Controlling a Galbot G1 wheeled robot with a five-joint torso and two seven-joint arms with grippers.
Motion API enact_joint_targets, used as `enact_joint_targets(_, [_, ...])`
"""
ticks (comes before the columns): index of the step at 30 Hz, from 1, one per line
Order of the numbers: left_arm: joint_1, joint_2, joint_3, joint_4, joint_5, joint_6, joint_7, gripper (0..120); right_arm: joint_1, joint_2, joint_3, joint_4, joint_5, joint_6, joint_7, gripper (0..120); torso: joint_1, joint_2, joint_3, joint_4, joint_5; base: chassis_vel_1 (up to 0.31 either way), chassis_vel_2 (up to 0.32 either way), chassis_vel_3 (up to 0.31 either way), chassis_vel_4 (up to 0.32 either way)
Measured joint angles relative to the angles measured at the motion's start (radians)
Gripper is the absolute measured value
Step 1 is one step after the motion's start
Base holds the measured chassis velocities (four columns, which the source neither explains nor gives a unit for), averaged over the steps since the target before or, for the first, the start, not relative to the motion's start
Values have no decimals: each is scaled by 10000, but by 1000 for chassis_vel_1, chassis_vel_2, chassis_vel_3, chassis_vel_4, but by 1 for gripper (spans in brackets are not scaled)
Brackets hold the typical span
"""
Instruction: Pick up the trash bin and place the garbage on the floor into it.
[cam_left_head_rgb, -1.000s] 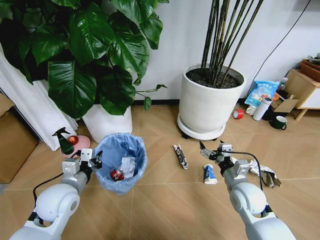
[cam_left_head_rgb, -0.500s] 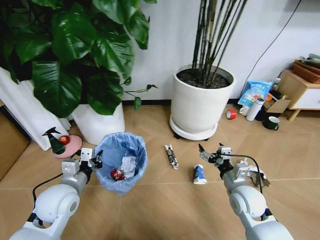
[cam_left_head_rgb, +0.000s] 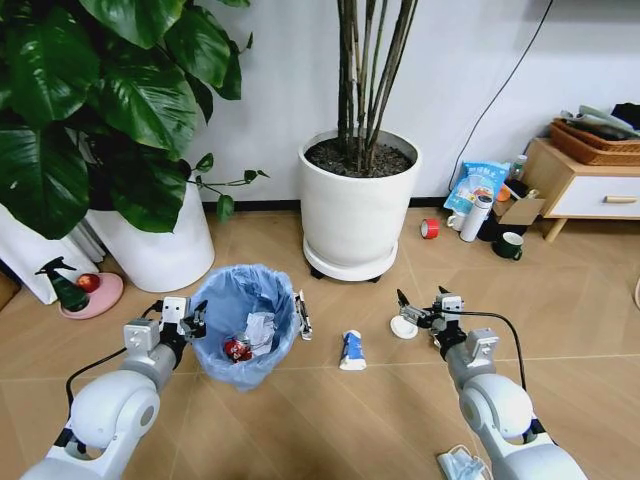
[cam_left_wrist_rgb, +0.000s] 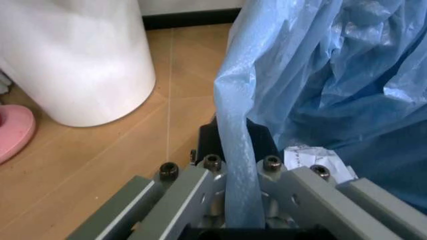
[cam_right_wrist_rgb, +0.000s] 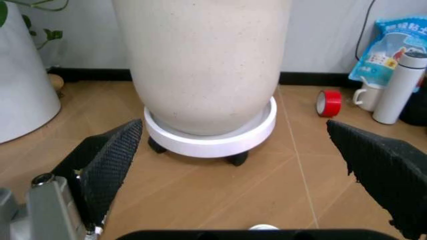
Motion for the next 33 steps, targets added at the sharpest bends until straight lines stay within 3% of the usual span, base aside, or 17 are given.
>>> enact_joint_targets(11, [-13,18,-22,0,-9,-2,-18,0,-78,9,-68,-189,-38,17,-76,100,3,0,3,0,5,-42,117,51,-97])
enact_joint_targets(16, [-56,6,-64,59,-33,46,-191,0,54,-135,-195,-913,130,-57,-666,100,2,0,1,-2,4,1,-23,-11,11])
enact_joint_targets(23, [-52,-1,-112,-36,-125,99,-306,0,694,-319,-1024,-3093,400,-210,-1889,100,2,0,0,-1,5,4,-8,-4,4])
enact_joint_targets(33, [69,137,-100,-172,-231,47,-304,0,1796,349,-2250,-5316,245,-177,-2114,100,2,0,1,0,3,0,0,0,0])
